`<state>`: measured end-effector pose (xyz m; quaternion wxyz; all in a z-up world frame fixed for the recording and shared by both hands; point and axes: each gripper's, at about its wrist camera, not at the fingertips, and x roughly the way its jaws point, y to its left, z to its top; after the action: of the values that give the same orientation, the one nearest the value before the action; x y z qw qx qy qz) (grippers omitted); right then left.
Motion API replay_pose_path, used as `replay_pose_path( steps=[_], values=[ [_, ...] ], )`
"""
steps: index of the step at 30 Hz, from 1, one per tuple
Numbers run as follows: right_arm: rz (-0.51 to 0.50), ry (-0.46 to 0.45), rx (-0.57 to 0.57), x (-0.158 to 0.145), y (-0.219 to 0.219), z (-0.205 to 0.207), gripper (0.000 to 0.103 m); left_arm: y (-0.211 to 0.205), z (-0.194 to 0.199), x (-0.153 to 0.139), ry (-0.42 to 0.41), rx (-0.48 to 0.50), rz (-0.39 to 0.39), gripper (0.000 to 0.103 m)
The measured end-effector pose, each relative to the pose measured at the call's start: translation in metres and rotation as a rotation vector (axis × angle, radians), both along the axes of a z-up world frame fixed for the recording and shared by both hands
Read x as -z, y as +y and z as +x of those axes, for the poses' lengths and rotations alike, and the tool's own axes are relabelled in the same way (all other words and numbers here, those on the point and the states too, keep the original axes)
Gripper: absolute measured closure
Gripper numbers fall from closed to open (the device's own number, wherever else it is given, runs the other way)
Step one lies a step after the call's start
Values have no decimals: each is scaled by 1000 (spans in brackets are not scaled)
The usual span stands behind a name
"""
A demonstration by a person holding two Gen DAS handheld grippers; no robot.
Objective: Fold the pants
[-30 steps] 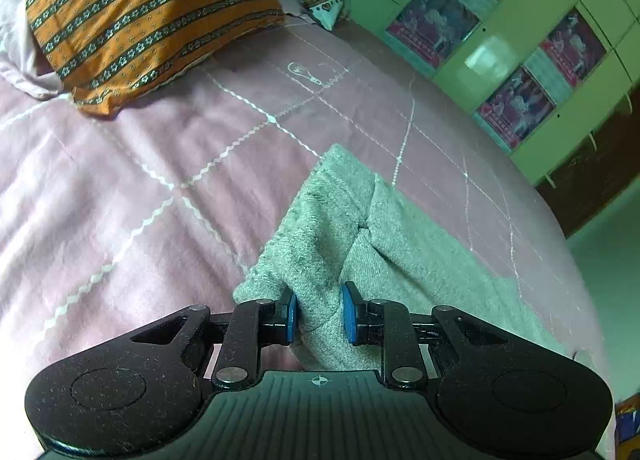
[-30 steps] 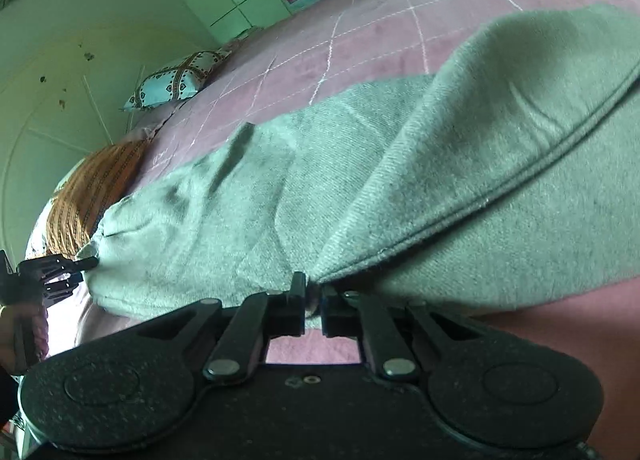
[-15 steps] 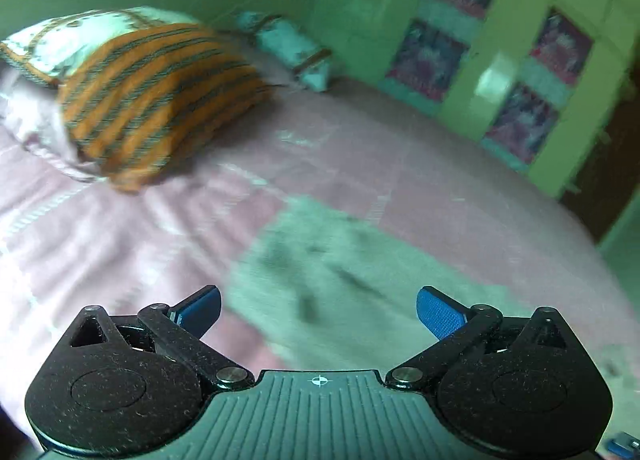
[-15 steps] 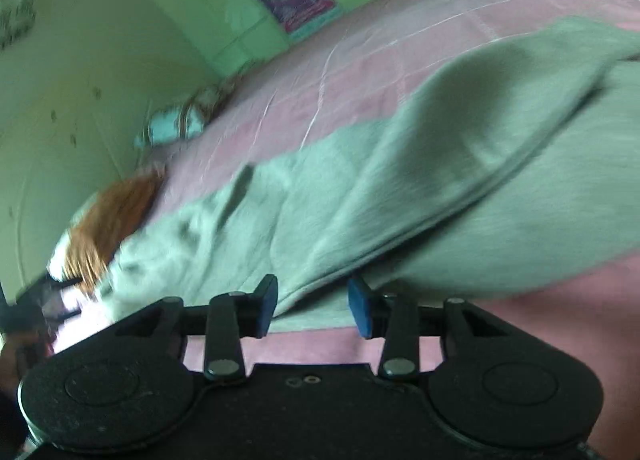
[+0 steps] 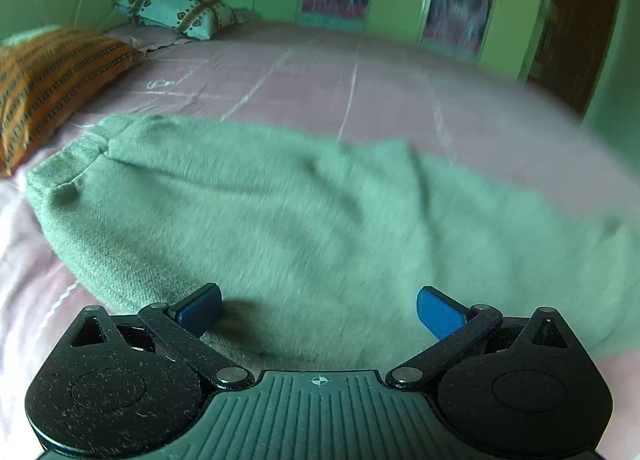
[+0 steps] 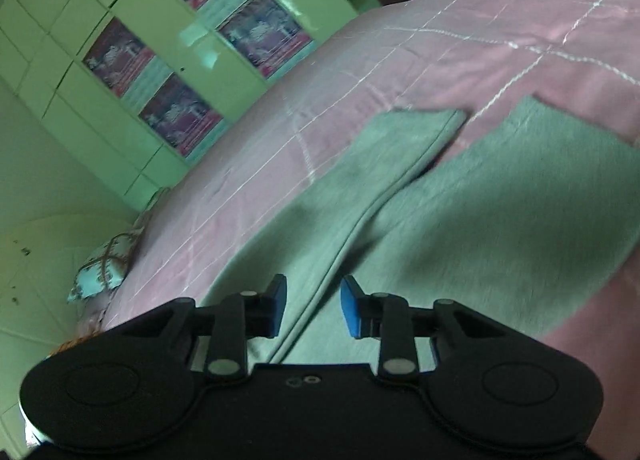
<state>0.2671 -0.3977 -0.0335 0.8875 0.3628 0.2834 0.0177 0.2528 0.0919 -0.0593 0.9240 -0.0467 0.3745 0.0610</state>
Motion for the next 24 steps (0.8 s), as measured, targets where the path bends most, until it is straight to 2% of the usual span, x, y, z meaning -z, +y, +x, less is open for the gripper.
replay_pose_path(
  steps=[2,3,9,10,11,14,16,18,20,22,23,24],
  values=[
    [2,11,-2,6,-5,10,81,-11,-1,11,8,26,94,0],
    [4,23,1,10,-7,18,81,-13,-4,13,1,24,110,0],
    [28,78,15,26,-15,49,84,-12,2,6,39,40,97,0],
    [20,82,10,23,-15,48,97,-10,5,7,49,52,89,0],
    [6,79,-1,20,-14,49,103,-6,8,7,61,65,77,0],
    [-73,-15,-11,-11,-7,27,103,3,17,6,106,127,44,0],
    [-118,-110,-19,-38,-2,-1,103,10,20,6,123,167,23,0],
    [-177,-139,-21,-56,2,-33,103,15,20,6,127,192,6,0],
    [-184,-108,-25,-53,3,-57,103,15,19,7,123,198,4,0],
    [-245,-16,-43,-32,5,-61,103,13,20,9,118,196,13,0],
    [-228,47,-41,-15,1,-60,103,12,20,9,117,195,16,0],
    [-150,93,-43,-1,-8,-59,102,13,20,9,116,195,16,0]
  ],
)
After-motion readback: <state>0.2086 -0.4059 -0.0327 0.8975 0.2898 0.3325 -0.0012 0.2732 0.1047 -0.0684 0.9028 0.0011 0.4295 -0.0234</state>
